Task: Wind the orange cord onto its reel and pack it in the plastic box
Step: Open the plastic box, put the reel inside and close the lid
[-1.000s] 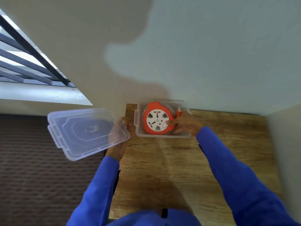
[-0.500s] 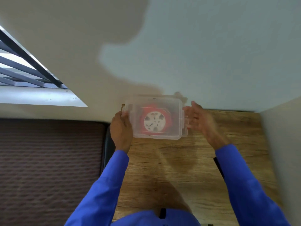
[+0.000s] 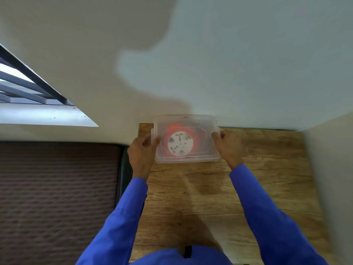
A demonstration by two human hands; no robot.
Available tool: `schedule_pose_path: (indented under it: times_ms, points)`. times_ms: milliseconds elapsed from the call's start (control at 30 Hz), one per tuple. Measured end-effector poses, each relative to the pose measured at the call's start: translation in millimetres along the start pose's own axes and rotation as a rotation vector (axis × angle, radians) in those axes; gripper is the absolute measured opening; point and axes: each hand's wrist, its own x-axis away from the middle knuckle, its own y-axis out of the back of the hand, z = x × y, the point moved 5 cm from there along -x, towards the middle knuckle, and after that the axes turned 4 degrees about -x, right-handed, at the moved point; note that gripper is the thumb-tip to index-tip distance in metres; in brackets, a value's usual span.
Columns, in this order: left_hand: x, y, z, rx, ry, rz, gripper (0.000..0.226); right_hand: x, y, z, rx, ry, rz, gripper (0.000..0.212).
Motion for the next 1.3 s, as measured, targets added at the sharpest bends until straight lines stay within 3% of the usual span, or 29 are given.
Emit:
schedule_pose_path:
  times_ms: [133,200,333,433,533,633,733,867,967,1033,1167,1233,1300]
  points:
    - [2.8,-0.7,6.1,0.2,0.105,0.018,0.04,1.8,5.5,-17.6,-0.358,-0.057,0.169,0.013]
    - [2.3,0.2,8.0,0.271,0.158,0.053,0.034,5.3,8.0,-22.6,-0.538,-0.12,0.291,0.027]
    - [10.3,1.8,1.5,0.192,0.058,0.045,0.035,6.9,7.9,-20.3,-0.549,-0.07,0.279,0.033]
    - [19.8,-0.5,7.0,0.253,0.036,0.185,0.051,10.5,2.1,-23.3,-0.503,-0.031,0.189,0.03]
    - [26.3,-2.6,23.5,0.373,0.05,0.333,0.07,17.7,-6.0,-33.3,-0.589,-0.016,0.25,0.034]
    - [29.9,-2.3,28.7,0.46,0.066,0.348,0.079,16.8,-9.4,-41.3,-0.622,0.034,0.315,0.039]
    - [26.1,-2.2,38.3,0.457,0.218,0.32,0.08,8.9,-11.8,-48.3,-0.669,-0.052,0.327,0.046]
    - [30.1,-20.5,39.5,0.725,0.472,0.509,0.051,2.9,-29.4,-57.2,-0.861,-0.329,0.612,0.046]
    - [14.1,-17.0,32.4,0.879,0.658,0.381,0.049,5.0,-44.9,-48.3,-0.854,-0.389,0.662,0.045]
    - [-4.0,-4.2,29.3,0.892,0.655,0.284,0.041,4.2,-52.8,-31.6,-0.842,-0.408,0.608,0.041]
    - [-22.3,27.2,28.4,0.555,0.291,0.128,0.021,-3.9,-49.3,4.0,-0.715,-0.367,0.492,0.028]
    - [-19.6,28.9,24.1,0.3,0.146,0.026,0.033,-4.0,-38.9,17.7,-0.42,-0.249,0.336,0.004]
    - [-15.2,27.8,17.0,0.144,0.107,-0.098,0.045,0.8,-35.4,36.7,-0.064,-0.068,0.168,0.011]
